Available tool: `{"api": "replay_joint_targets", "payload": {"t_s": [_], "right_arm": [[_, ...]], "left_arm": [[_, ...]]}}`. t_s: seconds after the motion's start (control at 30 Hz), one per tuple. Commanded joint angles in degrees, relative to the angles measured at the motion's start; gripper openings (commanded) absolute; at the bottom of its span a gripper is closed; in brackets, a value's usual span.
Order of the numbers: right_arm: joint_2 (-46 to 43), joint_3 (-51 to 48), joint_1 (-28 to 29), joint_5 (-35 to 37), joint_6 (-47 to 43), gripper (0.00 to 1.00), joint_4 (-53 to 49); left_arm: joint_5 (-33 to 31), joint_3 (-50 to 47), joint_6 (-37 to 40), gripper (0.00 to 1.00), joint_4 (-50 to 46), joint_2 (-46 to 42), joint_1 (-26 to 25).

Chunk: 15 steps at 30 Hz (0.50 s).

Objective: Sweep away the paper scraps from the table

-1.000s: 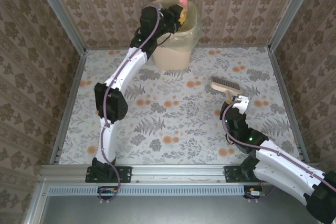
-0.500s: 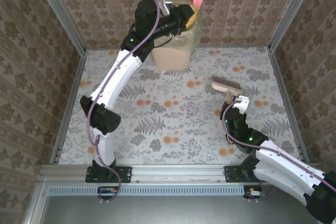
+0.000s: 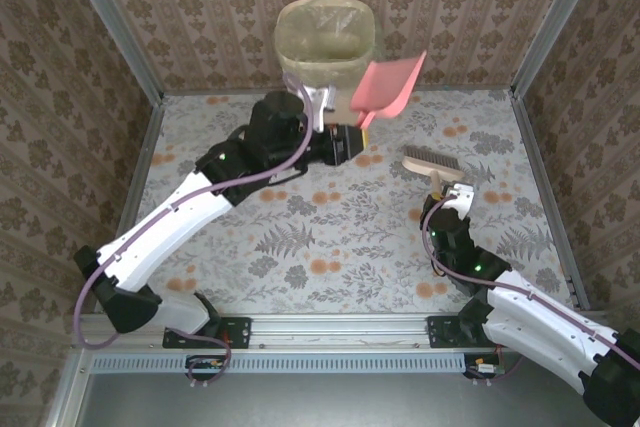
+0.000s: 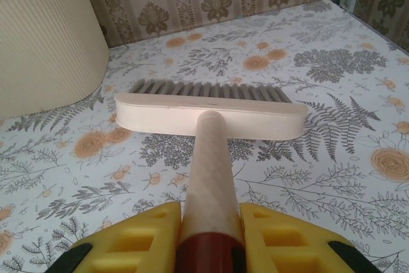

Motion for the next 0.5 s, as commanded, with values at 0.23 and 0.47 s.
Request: {"api": "replay_joint_targets", "payload": {"t_s": [0.23, 0.47], "right_arm": [[2.0, -0.3, -0.5, -1.1, -3.9, 0.0, 6.6], [5.2, 0.0, -0.5, -5.7, -5.9, 0.0, 9.9]], "left_arm": [[-20.1, -17.1, 6.3, 0.0, -8.4, -9.1, -1.6], [-21.4, -28.0, 7.5, 0.0, -11.9, -11.5, -0.6]]}}
